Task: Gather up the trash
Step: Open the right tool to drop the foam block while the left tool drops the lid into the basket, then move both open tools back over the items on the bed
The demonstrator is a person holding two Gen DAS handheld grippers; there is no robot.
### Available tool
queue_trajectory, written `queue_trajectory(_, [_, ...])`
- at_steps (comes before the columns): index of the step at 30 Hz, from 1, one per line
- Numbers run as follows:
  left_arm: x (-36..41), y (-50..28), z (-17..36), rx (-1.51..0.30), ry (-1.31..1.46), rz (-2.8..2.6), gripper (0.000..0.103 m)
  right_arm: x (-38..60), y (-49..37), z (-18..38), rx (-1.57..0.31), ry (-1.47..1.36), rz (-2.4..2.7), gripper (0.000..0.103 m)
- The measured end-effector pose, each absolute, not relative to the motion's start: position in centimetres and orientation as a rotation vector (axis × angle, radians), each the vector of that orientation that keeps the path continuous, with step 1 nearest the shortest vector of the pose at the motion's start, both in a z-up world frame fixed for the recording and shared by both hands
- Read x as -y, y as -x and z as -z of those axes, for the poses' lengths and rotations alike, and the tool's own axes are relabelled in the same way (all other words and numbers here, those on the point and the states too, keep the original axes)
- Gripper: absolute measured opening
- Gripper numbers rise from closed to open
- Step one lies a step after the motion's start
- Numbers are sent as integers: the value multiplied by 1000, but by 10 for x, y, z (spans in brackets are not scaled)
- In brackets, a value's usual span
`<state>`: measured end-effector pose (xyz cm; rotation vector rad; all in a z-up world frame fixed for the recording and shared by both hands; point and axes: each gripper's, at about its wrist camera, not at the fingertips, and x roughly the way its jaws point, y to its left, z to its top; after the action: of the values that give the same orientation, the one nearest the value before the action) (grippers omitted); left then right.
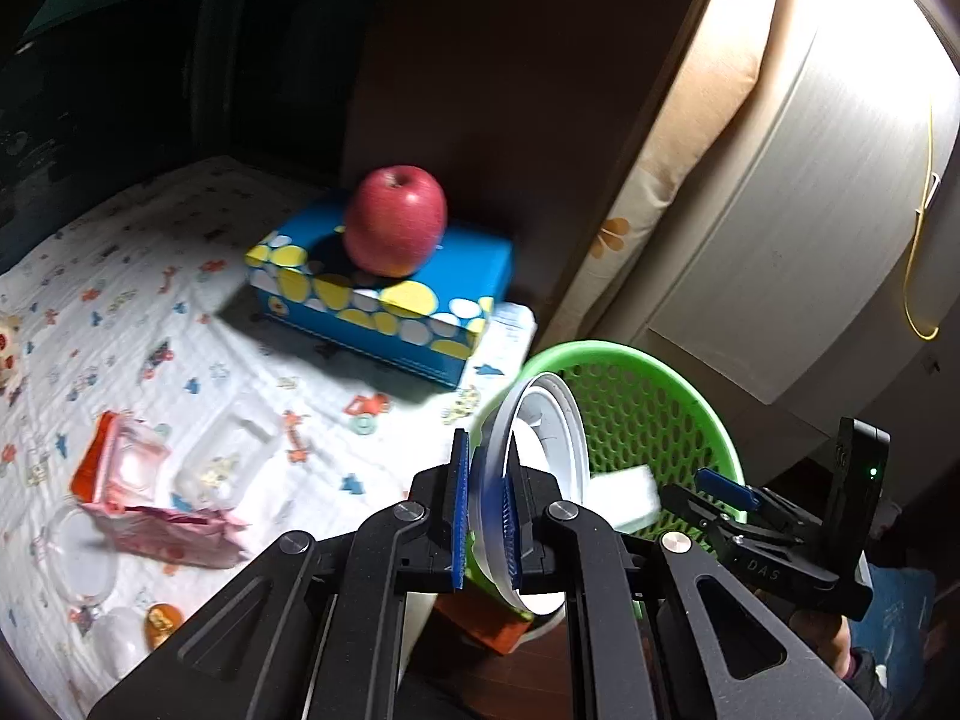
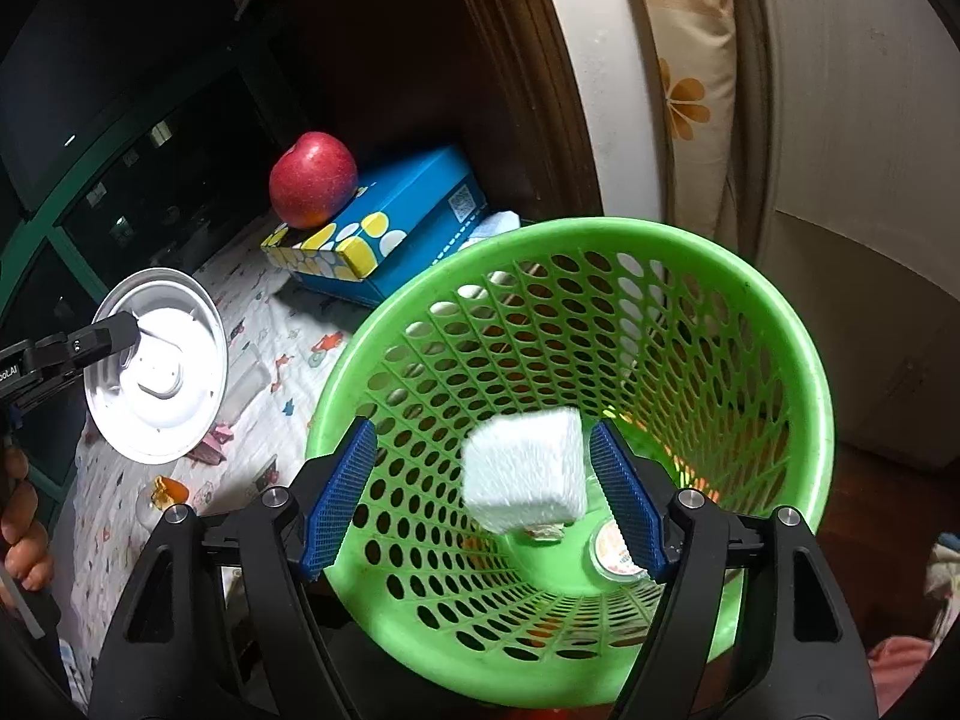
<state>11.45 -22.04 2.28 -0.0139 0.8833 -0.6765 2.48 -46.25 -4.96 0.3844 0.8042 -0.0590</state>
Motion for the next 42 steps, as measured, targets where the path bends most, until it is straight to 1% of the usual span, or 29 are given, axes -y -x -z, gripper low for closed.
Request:
queue_trajectory(8, [271,-110,-4,-935,-23,741,10,484,0,44,-770,-425,99,75])
queue_trajectory(16, [300,-109,20,-1005,-19,793,11,497,22,37,-738,-449,122,76])
queue_trajectory(20, [309,-108,28,-1022,-23,809,19,500,30,37,-733,-451,127,77])
queue_trajectory(21, [311,-107,30,-1026,-24,812,25,500,30,38,-734,-452,128,77])
queue_trajectory(22, [312,-107,31,-1029,-19,816,28,500,32,38,-734,-454,127,77])
queue_trajectory(24, [311,-105,33,-1030,-6,821,36,500,34,38,-733,-457,127,77])
queue_trajectory(26, [310,-103,33,-1026,-3,823,40,498,34,39,-734,-459,122,77])
queue_trajectory(27, [308,-102,33,-1024,-2,818,46,497,34,39,-735,-458,120,77])
queue_trajectory(32, [283,-102,29,-1013,15,780,47,486,27,37,-739,-446,90,77])
queue_trajectory(37, [244,-103,26,-988,10,685,53,466,17,34,-744,-429,45,78])
queue_trajectory(42, [190,-106,32,-977,9,564,53,440,3,30,-750,-410,-13,78])
